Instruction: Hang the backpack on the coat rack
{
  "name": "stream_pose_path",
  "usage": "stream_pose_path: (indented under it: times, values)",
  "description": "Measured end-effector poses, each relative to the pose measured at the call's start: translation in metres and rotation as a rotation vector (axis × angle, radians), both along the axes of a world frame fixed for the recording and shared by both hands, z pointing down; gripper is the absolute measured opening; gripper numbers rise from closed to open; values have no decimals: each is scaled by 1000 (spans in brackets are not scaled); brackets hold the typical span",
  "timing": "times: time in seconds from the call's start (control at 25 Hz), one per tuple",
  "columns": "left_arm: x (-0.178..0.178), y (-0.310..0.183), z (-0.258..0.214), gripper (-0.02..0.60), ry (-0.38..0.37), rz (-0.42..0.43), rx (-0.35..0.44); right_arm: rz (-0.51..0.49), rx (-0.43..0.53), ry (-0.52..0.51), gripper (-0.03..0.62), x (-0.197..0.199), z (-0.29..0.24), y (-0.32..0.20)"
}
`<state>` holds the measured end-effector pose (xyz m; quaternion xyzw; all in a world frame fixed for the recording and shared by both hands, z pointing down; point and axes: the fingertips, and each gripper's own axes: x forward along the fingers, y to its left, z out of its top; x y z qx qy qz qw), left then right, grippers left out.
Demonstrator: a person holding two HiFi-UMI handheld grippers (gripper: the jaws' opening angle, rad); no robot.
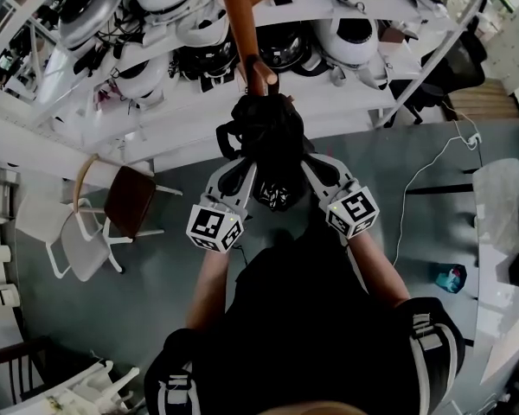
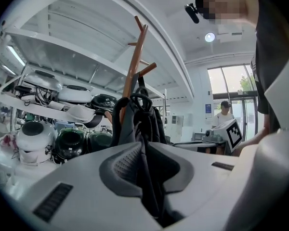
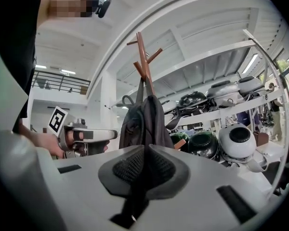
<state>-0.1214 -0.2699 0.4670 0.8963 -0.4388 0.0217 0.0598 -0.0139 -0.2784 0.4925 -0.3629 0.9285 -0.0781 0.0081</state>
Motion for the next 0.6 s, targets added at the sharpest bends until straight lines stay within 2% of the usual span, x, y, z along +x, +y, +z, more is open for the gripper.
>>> stream_pose_path:
  times: [0.08,0.32,0.6]
  values:
    - [4,4,1,42,-10,25,4,4,-1,2,15,1,1,2]
    - [15,11,6,28,-27,79,-1,15,-10,32,14,-2,8,4]
    - [16,15,9,28,-34,88,-6,17,-15,36,15,-6,9,10]
